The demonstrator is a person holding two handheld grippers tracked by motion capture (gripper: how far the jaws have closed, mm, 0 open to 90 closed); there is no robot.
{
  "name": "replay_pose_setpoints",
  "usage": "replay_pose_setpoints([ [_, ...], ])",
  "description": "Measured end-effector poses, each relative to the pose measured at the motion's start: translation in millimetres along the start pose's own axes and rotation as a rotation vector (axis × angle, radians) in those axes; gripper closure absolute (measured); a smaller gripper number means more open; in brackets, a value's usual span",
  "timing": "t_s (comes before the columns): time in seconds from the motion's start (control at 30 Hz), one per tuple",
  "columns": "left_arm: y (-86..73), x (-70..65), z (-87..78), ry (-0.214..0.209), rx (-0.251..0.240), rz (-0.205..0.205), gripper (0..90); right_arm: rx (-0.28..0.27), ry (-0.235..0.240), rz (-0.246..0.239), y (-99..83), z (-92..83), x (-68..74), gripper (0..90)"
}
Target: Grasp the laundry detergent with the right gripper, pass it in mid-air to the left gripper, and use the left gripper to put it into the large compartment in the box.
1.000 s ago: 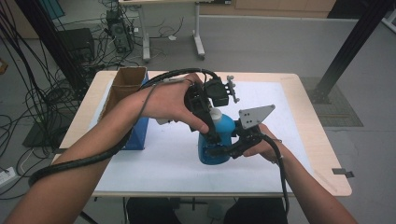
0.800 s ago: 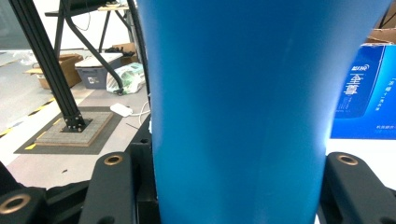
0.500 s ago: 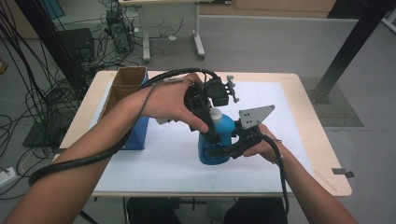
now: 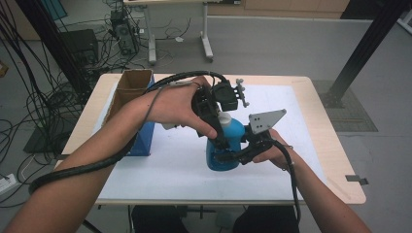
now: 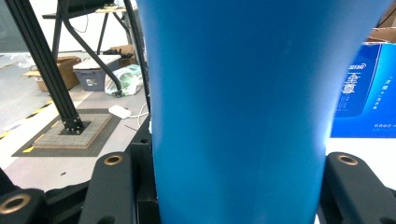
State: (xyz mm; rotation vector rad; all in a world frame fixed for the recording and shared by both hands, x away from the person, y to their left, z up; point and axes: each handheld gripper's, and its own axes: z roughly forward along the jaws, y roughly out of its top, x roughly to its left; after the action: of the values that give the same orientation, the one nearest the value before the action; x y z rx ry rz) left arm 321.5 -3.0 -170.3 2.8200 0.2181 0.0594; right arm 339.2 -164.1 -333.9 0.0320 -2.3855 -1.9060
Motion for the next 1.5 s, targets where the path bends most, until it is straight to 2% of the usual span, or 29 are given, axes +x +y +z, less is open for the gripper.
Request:
replay_pose_setpoints([
  [1.07, -2.9, -1.0, -3.7, 0.013, -0.014, -0.007, 8.7, 0.005, -0.004, -0.008, 2.6, 0.9, 1.6, 43.7],
  [1.5, -3.3, -1.7, -3.9, 0.006, -0.007, -0.007, 10.2, 0.004, 0.004, -0.015, 5.9, 3.2, 2.1, 43.7],
])
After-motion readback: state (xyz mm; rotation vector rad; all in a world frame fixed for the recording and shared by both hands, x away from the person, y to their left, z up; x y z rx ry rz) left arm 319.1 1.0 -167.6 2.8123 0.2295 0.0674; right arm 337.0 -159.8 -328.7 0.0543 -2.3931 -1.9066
